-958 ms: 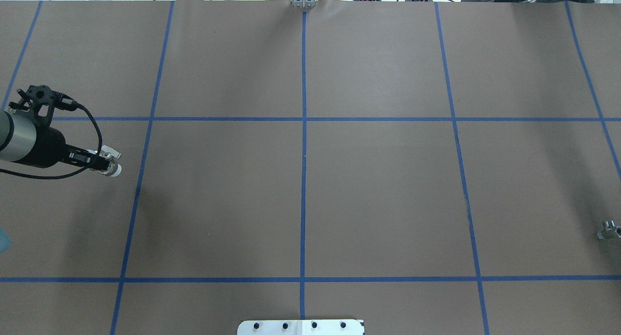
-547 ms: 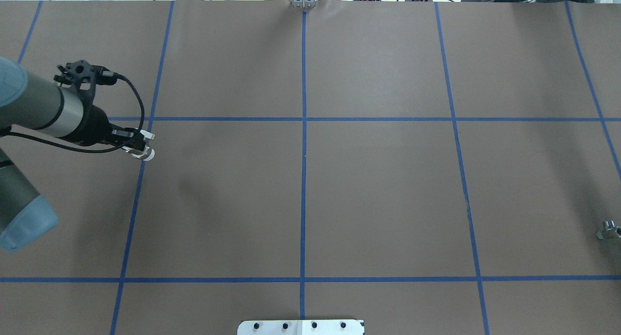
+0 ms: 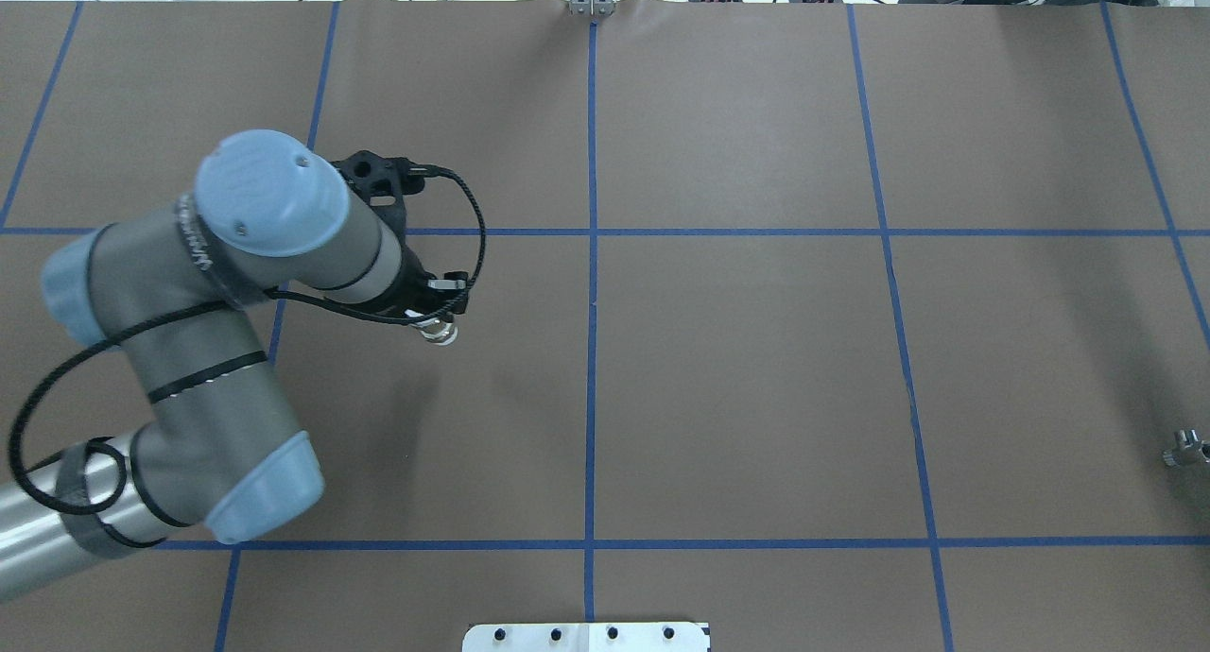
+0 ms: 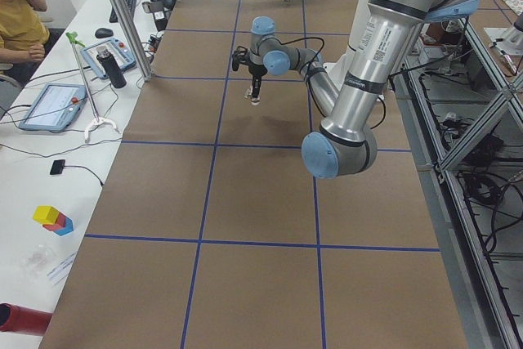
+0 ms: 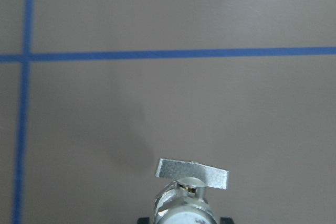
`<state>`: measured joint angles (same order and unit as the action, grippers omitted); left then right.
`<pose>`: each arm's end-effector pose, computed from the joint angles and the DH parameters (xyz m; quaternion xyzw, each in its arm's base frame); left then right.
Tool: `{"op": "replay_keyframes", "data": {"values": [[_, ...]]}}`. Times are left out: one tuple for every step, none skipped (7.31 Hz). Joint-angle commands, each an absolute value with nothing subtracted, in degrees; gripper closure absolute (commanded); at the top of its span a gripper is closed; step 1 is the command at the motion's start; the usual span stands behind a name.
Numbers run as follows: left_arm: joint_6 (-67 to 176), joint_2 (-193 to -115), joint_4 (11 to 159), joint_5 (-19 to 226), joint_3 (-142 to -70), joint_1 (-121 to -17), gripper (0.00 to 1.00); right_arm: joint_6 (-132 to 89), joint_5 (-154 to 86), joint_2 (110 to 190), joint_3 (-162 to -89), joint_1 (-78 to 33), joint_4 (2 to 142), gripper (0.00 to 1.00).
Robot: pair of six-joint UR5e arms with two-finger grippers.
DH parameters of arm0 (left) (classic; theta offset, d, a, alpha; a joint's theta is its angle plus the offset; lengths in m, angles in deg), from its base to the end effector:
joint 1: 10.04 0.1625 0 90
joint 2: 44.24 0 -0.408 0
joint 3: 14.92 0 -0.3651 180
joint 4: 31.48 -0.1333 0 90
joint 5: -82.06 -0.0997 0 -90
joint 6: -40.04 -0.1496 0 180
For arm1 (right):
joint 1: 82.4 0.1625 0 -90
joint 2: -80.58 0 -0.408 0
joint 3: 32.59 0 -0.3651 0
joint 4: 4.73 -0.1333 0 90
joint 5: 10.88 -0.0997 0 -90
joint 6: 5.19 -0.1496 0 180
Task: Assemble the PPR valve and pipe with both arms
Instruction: 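Lift the valve with the left gripper and carry it to the table center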
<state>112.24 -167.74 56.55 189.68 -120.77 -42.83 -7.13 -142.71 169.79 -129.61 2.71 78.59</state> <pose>0.4865 -0.4181 0.2489 0.0428 0.4189 -0.0570 0.9052 -0.0085 -0.4928 0.6038 0.0965 -0.3605 -0.0689 0.9252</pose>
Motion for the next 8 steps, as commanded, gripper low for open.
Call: {"op": "replay_keyframes", "data": {"values": [[119.82,-180.67,55.27,187.98,-109.73,-39.75,1.00,-7.21,-142.71,169.79,-129.62,2.68,78.59,0.00],[120.63,-183.95,55.61,186.76,-105.75,-39.05,1.00,-7.21,-142.71,169.79,-129.62,2.68,78.59,0.00],[121.33,-184.51,56.05,186.13,-103.80,-38.43,1.00,-7.21,-142.71,169.79,-129.62,2.68,78.59,0.00],[121.34,-184.42,56.06,186.13,-103.34,-38.25,0.85,-7.21,-142.71,169.79,-129.62,2.59,78.59,0.00],[121.25,-184.34,56.06,186.13,-103.25,-37.20,0.71,-7.21,-142.71,169.79,-129.71,2.50,78.59,0.00],[121.34,-184.42,56.23,186.13,-103.08,-36.67,0.61,-7.21,-142.71,169.79,-129.62,2.50,78.59,0.00],[121.34,-184.25,56.58,185.95,-103.07,-35.88,0.56,-7.21,-142.80,169.79,-129.71,2.50,78.59,0.00],[121.34,-184.25,56.76,185.08,-103.07,-35.35,0.48,-7.21,-142.80,169.79,-129.62,2.50,78.59,0.00]]}}
